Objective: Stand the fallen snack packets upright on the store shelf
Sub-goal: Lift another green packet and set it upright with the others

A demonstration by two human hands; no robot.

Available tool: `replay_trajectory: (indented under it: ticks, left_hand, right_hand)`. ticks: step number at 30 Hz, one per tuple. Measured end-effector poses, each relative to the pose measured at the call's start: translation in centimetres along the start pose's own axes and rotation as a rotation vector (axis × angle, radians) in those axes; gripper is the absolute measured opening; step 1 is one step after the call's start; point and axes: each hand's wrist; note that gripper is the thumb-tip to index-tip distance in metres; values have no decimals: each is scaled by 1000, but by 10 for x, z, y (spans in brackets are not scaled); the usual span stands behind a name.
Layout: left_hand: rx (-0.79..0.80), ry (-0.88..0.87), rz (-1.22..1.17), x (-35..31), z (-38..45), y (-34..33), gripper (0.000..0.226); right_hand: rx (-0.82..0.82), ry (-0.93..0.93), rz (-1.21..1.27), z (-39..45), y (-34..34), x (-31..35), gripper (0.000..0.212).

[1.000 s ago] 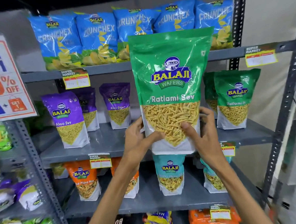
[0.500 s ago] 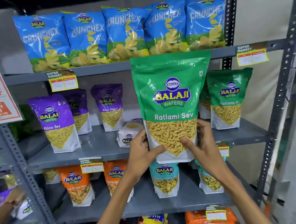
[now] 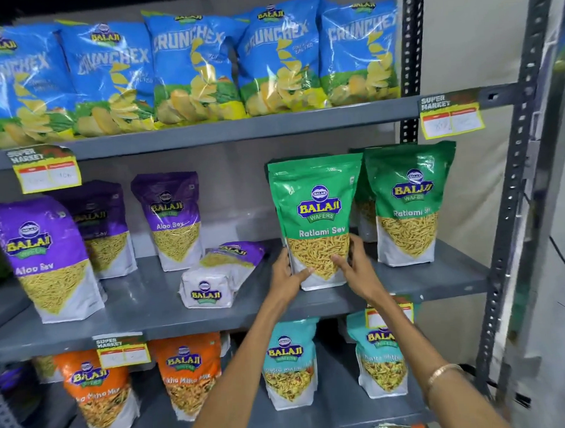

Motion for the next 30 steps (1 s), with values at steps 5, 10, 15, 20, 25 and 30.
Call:
replay_trajectory:
  ticks: [5, 10, 15, 20, 25, 30]
  left_hand:
    - [-13, 22, 38, 15, 34, -5, 72]
    - [33, 36, 7, 20, 41, -6, 64]
    - [35, 52, 0, 12, 32, -5, 75]
    - [-126, -1, -31, -6, -4, 27, 79]
    - [-454, -264, 103, -25, -39, 97, 37]
    - [-705, -30, 189, -39, -19, 183, 23]
  right_hand:
    - [21, -7, 38, 22, -5, -22, 55]
    - [5, -15, 69, 27, -9, -43, 55]
    - [31, -24, 74, 24, -9, -41, 63]
    - [-336, 10, 12, -16, -22, -14, 37]
    - [-207, 72, 26, -30, -76, 30, 8]
    - [120, -177, -10, 19, -154, 59, 30]
Point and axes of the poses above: each hand's wrist, its own z-axis towards the middle knuckle, its own y-axis out of the back of the hand, x = y × z, and after that the axes turned 8 degrees about y, right-handed
